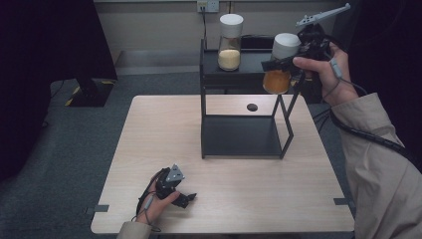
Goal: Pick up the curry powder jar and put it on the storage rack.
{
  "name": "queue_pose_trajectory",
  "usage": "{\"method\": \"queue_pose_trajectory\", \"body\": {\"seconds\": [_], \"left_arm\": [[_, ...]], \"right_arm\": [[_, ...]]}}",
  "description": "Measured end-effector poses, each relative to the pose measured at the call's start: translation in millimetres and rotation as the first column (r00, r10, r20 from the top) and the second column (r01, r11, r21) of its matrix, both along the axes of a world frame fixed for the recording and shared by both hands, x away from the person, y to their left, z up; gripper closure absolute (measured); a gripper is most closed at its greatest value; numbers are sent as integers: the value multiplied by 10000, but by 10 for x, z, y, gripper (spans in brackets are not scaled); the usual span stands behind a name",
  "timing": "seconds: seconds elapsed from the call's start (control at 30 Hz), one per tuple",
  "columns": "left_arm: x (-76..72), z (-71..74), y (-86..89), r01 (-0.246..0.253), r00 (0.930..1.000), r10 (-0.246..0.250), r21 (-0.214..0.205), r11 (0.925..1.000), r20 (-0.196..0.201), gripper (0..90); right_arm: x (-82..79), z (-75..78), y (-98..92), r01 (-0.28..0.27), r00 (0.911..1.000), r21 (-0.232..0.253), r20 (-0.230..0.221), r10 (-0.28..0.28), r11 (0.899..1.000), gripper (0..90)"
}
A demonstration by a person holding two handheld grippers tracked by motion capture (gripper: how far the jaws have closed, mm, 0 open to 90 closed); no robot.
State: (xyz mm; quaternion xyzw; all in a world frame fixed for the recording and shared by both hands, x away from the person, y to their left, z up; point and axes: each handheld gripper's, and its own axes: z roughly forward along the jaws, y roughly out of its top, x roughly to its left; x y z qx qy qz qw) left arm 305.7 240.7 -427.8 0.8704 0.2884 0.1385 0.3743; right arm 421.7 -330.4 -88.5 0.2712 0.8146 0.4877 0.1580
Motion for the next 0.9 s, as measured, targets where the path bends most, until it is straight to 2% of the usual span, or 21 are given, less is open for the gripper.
{"method": "queue_pose_trajectory", "body": {"seconds": [0.5, 0.7, 0.9], "left_arm": [[0, -1, 0, -4, 10000, 4, -9, 10000, -1, 0], [1, 2, 0, 6, 10000, -6, 14, 10000, -2, 0], [1, 1, 0, 5, 10000, -5, 13, 10000, 3, 0]], "right_arm": [[303, 259, 105, 621, 9980, -61, 150, -620, 9981, 343], [493, 269, 210, 905, 9958, -255, 134, -902, 9956, 344], [701, 180, 279, 1137, 9935, -76, 79, -1136, 9935, 345]]}}
